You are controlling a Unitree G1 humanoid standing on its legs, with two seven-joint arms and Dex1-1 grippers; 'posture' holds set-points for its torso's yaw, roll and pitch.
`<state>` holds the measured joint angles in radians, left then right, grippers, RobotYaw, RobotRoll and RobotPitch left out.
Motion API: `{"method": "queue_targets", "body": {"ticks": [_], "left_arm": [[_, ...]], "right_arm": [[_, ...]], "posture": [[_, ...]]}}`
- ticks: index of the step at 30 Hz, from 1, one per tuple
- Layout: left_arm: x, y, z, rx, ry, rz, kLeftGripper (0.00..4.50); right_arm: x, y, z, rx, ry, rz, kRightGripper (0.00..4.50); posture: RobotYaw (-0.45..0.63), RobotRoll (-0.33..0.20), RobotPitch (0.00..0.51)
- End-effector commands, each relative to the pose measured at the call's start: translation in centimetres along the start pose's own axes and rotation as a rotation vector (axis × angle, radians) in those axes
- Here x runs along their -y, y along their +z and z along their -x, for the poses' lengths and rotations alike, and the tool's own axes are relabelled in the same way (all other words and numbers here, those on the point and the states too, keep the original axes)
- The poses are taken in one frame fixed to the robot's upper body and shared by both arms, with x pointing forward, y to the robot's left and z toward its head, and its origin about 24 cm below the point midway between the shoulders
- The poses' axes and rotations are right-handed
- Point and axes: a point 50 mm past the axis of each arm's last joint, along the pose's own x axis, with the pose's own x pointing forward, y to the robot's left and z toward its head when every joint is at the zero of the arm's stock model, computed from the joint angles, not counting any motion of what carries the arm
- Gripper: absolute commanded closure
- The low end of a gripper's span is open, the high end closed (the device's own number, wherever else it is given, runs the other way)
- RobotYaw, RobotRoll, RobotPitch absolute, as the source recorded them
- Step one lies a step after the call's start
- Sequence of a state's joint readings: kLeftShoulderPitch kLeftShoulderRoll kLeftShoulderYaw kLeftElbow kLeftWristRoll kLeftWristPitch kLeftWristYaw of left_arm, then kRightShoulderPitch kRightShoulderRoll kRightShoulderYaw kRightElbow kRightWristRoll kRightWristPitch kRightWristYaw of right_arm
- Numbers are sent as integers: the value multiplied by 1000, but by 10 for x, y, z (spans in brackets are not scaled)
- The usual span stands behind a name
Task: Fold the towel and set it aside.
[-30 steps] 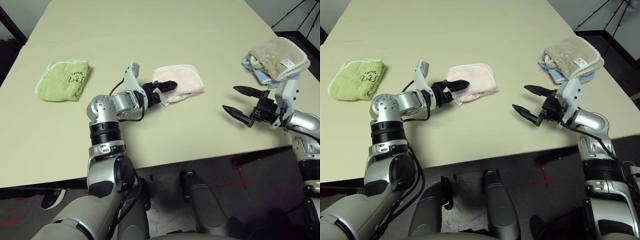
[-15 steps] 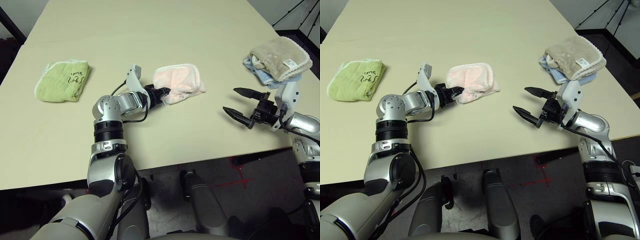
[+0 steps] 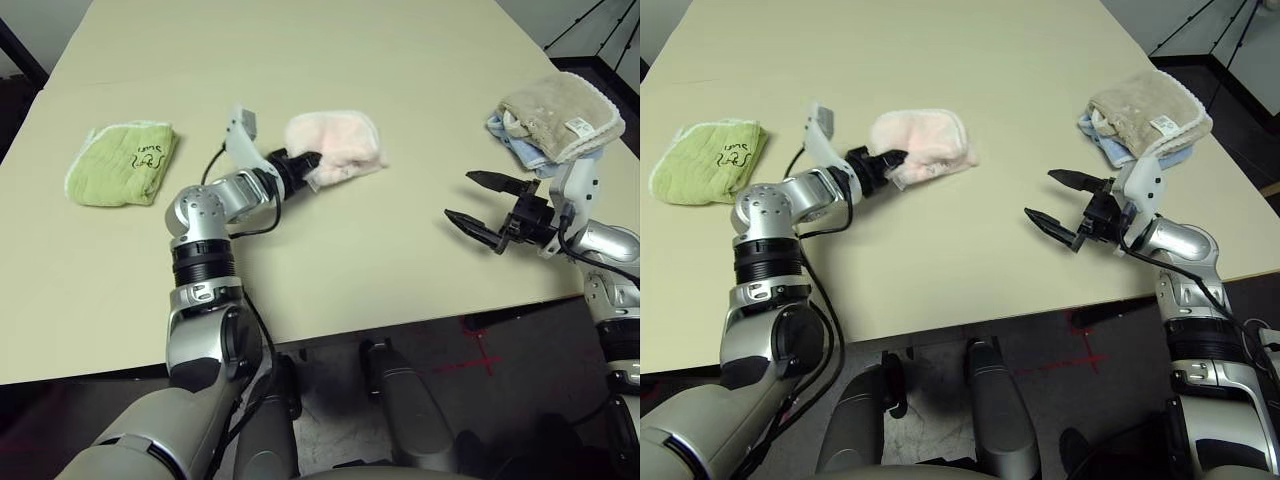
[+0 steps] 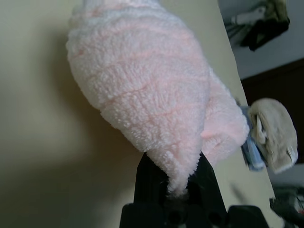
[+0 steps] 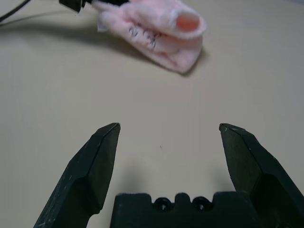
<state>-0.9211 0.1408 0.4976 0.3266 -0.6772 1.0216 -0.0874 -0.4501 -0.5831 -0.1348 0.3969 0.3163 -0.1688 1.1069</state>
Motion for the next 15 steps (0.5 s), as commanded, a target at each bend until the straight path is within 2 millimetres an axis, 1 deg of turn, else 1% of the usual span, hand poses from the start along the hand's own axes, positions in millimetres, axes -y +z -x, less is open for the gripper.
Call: {"method": "queue_targets", "body": {"ticks": [1,8,11,15], "left_arm": [[-5,15,7,97,61,-48,4484],[-10,45,18,276,136,-119,4484],[-11,60,24,349,154,-128,4484],[-17,82,36,460,221,-161,4484]], "right_arm": [[1,-2,0,-13,10,8,0],[1,-2,-5,-10,32,12,0],[2,-1,-6,-10,35,12,0],[2,-2,-6,-11,39,13,0]], "posture": [[-256,0,235],[-236,0,230],[-236,0,230],[-232,0,228]]}}
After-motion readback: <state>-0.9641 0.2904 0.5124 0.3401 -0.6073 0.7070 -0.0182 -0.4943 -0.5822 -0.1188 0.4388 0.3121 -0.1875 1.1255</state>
